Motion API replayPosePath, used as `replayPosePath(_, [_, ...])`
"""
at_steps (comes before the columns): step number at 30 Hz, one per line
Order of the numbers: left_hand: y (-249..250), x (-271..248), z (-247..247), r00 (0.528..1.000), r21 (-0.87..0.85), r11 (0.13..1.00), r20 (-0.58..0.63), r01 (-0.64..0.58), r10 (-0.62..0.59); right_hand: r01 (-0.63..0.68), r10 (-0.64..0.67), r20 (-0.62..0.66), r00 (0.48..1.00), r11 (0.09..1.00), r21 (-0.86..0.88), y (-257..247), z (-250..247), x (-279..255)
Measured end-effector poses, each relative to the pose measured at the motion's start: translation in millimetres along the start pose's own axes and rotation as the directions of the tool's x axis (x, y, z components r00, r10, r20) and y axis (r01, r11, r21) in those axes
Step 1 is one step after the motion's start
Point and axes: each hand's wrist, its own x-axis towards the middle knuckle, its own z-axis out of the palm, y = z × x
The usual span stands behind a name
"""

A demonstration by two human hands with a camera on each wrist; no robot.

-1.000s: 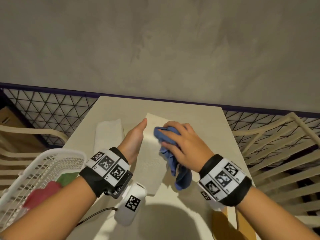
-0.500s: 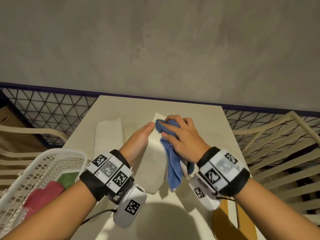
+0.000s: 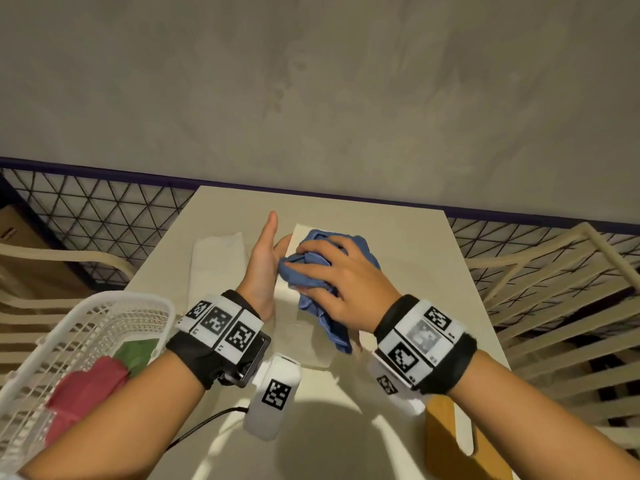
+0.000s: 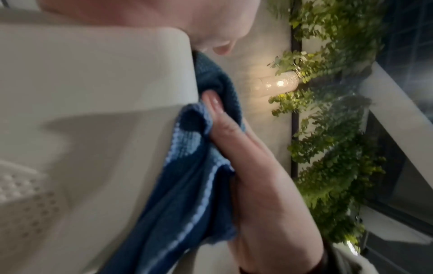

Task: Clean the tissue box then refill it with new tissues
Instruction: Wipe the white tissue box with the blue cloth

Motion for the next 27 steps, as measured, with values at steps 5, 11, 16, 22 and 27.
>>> replayPosePath(5, [-1.5, -0.5, -1.8, 0.998, 0.007, 1.0, 0.069, 0.005, -0.005, 0.149, -0.149, 0.005, 0.989, 0.989, -0.014, 1.2, -8.2, -14.3])
replayPosePath(11, [-10.6, 7.8, -4.9, 0.983, -0.059, 0.991, 0.147, 0.119, -0.109, 0.264, -0.264, 0.02, 0.964, 0.947, -0.184, -7.2, -4.2, -6.5])
replayPosePath(16, [-9.7, 10.5, -5.3, 0.998, 0.019, 0.999, 0.059, -0.034, 0.033, 0.282, -0.304, -0.088, 0.949, 0.939, -0.196, 3.8, -10.4, -23.1])
replayPosePath(22, [-9.8, 14.8, -10.3, 0.961, -0.049, 0.967, 0.135, 0.251, -0.242, 0.298, -0.365, -0.096, 0.926, 0.863, -0.407, -7.9, 3.2, -13.3])
replayPosePath(27, [-3.9, 13.6, -18.4, 0.96, -0.145, 0.96, 0.183, 0.238, -0.21, 0.318, -0.359, -0.105, 0.927, 0.905, -0.283, 10.4, 1.4, -21.6])
